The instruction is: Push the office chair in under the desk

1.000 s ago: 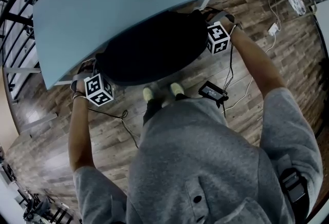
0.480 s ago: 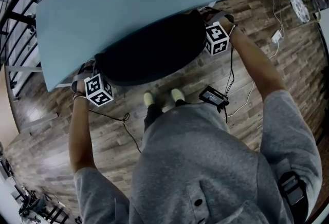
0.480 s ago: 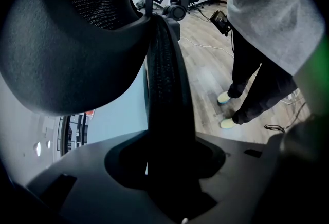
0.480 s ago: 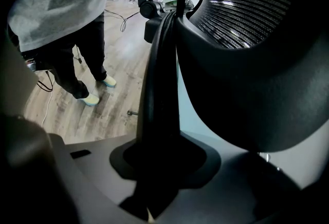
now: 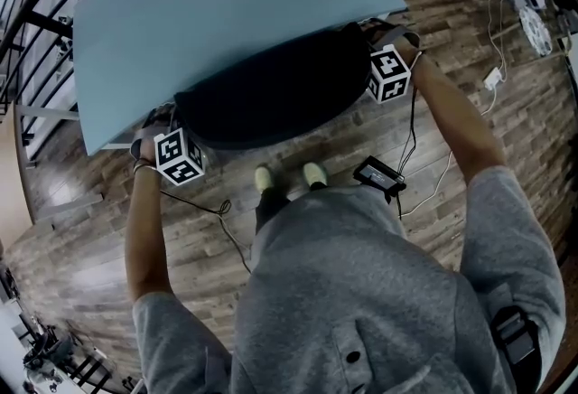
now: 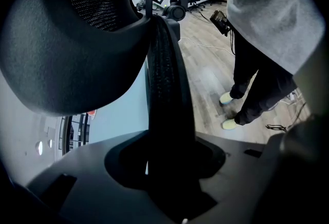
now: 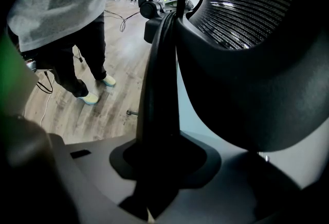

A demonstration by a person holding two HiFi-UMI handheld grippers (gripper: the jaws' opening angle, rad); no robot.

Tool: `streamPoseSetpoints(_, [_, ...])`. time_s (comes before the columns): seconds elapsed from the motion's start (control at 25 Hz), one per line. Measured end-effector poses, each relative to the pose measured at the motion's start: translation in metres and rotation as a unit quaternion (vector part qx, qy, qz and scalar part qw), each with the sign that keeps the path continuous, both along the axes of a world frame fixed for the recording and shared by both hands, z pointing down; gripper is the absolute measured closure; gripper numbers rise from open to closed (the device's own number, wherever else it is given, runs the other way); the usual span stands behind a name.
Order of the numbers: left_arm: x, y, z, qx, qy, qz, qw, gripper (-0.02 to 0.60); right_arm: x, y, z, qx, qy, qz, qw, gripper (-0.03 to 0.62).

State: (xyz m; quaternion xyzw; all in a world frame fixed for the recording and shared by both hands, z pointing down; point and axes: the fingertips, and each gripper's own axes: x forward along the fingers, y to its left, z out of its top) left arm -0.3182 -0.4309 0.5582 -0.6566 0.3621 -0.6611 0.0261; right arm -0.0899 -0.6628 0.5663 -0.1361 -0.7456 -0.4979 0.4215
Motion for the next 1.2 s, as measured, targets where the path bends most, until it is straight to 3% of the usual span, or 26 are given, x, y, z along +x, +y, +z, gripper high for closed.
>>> streamPoseSetpoints(0.36, [-0.010,0.001,0.002,-0.002,-0.008,0.000,1.0000,0.400,-0.009,0.001,0.000,0.002,-0.005,-0.002,1.000,0.471])
streamPoseSetpoints(0.56, [-0.012,-0.003,-0.002,0.036,-0.009,-0.020,0.9991,0.375,-0.010,-0.003,0.004,0.001,-0.014,0.012,1.000,0.454])
streamPoseSetpoints(0.76, [-0.031,0.013,-0.006,0.072,0.004,-0.091,0.9932,0.343,-0.003,-0.001,-0.007,-0.030,-0.032,0.040,0.998,0.434])
streamPoseSetpoints(0.84, [-0.041,0.031,-0.013,0.098,0.027,-0.138,0.9852,0.342,0.007,-0.002,-0.014,-0.044,-0.056,0.059,0.996,0.413])
streamPoseSetpoints(0.96, [-0.049,0.046,-0.037,0.161,0.080,-0.212,0.9605,0.350,0.020,-0.006,-0.032,-0.055,-0.087,0.091,0.991,0.399])
streamPoseSetpoints(1.04, [-0.051,0.056,-0.050,0.200,0.113,-0.258,0.9386,0.354,0.029,-0.006,-0.040,-0.057,-0.103,0.115,0.986,0.396])
streamPoseSetpoints(1.12, [-0.052,0.074,-0.063,0.245,0.159,-0.318,0.9020,0.402,0.038,-0.006,-0.047,-0.065,-0.122,0.145,0.980,0.393])
streamPoseSetpoints(1.2, [-0.044,0.095,-0.070,0.282,0.214,-0.382,0.8536,0.429,0.046,-0.006,-0.057,-0.085,-0.151,0.180,0.968,0.393])
